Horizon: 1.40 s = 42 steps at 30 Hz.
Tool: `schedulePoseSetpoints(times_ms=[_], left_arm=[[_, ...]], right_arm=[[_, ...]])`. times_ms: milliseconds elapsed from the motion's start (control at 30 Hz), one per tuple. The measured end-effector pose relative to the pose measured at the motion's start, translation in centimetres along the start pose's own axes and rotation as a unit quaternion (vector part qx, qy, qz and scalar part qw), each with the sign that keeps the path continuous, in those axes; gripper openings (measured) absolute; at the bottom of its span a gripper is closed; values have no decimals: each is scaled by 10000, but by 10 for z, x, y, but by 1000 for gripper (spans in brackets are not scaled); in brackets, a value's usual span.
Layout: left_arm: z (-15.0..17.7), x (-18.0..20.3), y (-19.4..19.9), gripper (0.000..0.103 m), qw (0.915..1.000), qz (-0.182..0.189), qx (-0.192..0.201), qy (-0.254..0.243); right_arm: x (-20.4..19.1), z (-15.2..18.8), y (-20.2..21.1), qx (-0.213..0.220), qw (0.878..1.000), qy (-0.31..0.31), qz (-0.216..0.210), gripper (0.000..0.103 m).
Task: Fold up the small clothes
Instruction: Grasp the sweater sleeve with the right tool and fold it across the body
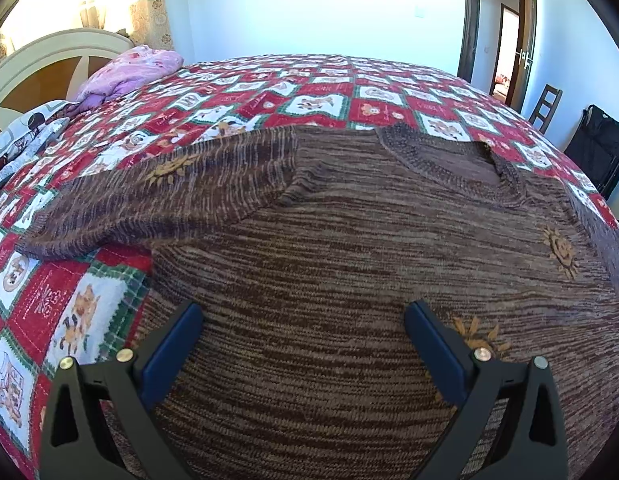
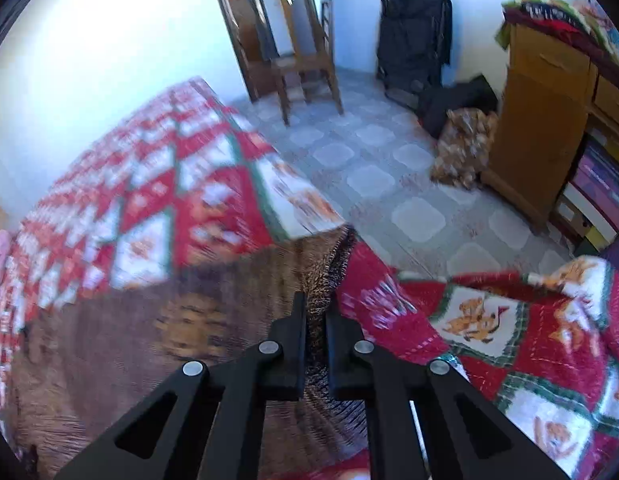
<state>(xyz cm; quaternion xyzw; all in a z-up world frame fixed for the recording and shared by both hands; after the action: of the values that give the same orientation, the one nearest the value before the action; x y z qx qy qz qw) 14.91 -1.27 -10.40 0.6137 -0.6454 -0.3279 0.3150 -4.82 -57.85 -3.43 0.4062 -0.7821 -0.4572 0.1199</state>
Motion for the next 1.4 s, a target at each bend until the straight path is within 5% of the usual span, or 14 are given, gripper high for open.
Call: schedulePoseSetpoints(times_ms=[333,433,567,800,900,1033,1100,1167,1233,1300,1400], left_arm=[[0,-4,4,103,9996,280,23,49],[1,-10,9,103,9990,455,-34,-23],[7,-31,22,103,9996,249,102,-87],[9,-79,20,103,9991,-290,321,-9],[12,-91,4,103,9992,84,19,395],[9,-89,-1,103,9991,129,93,390],[10,-88,-2,103,9992,123,128,361],[10,-89,-2,103,9990,179,146,379],[12,-90,0,103,9988,224,163,401],[13,-90,1,103,9988,223,175,401],[14,-89,3,103,9988,205,183,397]], right_arm=[[-203,28,80,151,9817,1443,-1231,7],[-284,59,74,-6,9693,1828,-1645,7],[-369,103,49,-329,9564,2099,-2006,7],[-467,165,-8,-681,9515,2319,-1904,7],[-481,181,-23,-683,9504,2421,-1830,7],[-478,192,-39,-907,9462,2343,-2041,12],[-481,196,-40,-1017,9390,2387,-2257,34],[-485,199,-28,-1067,9274,2547,-2524,69],[-482,200,-7,-880,9208,2658,-2715,69],[-465,191,17,-426,9240,2573,-2796,69],[-419,160,19,-62,9508,2201,-2180,69]])
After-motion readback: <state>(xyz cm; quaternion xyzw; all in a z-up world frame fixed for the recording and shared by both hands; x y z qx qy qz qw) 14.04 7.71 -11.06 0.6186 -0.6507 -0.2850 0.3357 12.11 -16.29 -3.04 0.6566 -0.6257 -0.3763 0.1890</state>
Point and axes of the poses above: each gripper's, at about its wrist camera, not at the fingertips, and y roughly against the way its jaws point, x to its right, z to its underside, the point moved 4 cm from there along -y, roughly the way its jaws point, and after that the axes turned 7 degrees about -x, right-handed, at the moved point
